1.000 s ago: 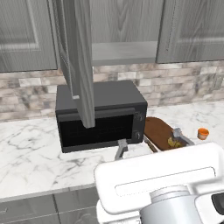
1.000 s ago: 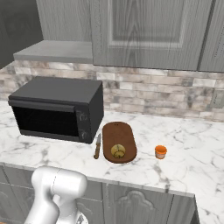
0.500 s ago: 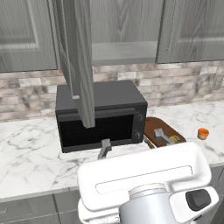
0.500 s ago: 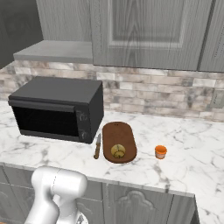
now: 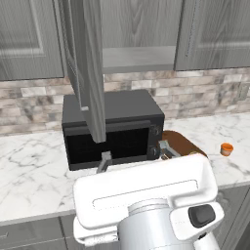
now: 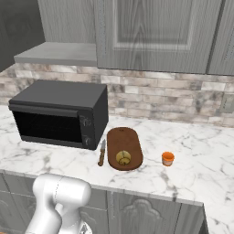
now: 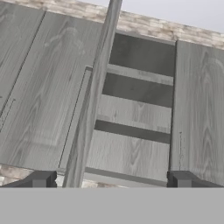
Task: Pick the bread, place it on the cutting board, pick the jam, place it on the counter, and close the cabinet.
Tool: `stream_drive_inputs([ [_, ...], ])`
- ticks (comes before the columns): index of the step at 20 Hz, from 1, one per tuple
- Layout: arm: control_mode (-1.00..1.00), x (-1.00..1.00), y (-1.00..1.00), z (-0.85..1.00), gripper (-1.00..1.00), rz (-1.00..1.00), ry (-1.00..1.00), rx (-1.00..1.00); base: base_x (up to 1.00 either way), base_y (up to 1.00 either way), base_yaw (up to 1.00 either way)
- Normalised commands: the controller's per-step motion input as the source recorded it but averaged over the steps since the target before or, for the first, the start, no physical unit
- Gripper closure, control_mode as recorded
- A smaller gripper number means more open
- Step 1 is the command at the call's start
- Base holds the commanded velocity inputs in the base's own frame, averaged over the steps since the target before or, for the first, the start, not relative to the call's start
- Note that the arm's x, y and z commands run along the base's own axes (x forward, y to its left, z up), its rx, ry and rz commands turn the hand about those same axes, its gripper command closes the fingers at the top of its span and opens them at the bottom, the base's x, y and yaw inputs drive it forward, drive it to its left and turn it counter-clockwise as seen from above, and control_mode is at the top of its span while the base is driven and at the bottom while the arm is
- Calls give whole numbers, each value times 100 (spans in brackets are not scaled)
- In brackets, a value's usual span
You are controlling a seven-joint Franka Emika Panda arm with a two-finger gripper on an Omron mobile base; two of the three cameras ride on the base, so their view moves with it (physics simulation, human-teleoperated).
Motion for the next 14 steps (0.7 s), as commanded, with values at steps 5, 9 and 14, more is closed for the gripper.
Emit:
stream_drive_inputs([
  [5, -100, 20, 9, 0, -100, 0, 0, 0, 0, 0, 0],
  [9, -100, 24, 12, -1, -100, 0, 0, 0, 0, 0, 0],
  [14, -100, 27, 11, -2, -100, 0, 0, 0, 0, 0, 0],
])
